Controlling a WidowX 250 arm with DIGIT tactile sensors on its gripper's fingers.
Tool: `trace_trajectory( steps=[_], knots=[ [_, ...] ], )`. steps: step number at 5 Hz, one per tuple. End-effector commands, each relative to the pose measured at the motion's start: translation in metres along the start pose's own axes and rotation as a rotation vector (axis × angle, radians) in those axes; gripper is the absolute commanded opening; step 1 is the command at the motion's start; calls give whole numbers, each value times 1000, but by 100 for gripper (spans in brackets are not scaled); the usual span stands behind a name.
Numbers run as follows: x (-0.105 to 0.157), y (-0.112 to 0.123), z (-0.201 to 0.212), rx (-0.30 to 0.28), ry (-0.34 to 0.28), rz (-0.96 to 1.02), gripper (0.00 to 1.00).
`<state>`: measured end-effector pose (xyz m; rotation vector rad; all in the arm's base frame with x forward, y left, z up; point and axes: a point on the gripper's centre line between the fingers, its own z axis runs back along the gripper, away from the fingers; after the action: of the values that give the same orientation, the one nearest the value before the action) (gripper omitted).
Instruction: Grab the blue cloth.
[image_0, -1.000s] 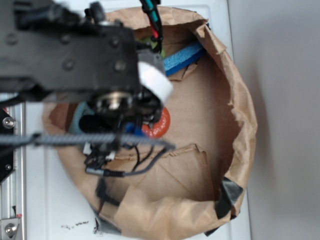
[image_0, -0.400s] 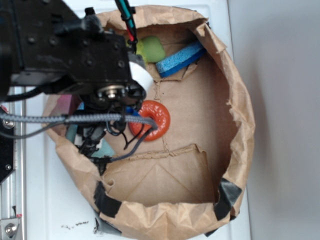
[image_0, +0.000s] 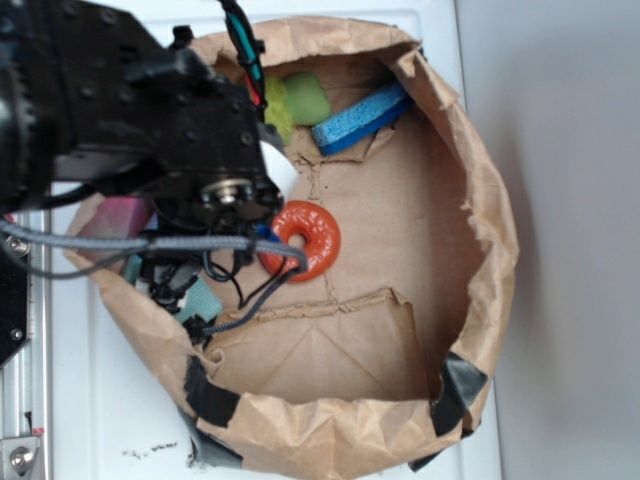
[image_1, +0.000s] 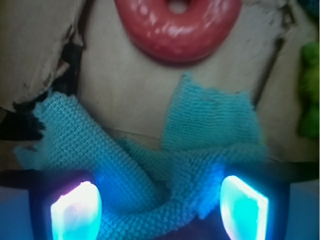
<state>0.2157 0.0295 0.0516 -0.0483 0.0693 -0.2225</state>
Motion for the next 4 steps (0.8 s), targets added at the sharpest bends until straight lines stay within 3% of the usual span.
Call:
trace_trajectory(
  steps=[1, 3, 4],
  knots=[
    [8, -6, 2, -7, 53, -13, 0],
    [-2, 2, 15, 68, 6, -31, 0],
    [-1, 3, 17, 67, -16, -36, 0]
  ],
)
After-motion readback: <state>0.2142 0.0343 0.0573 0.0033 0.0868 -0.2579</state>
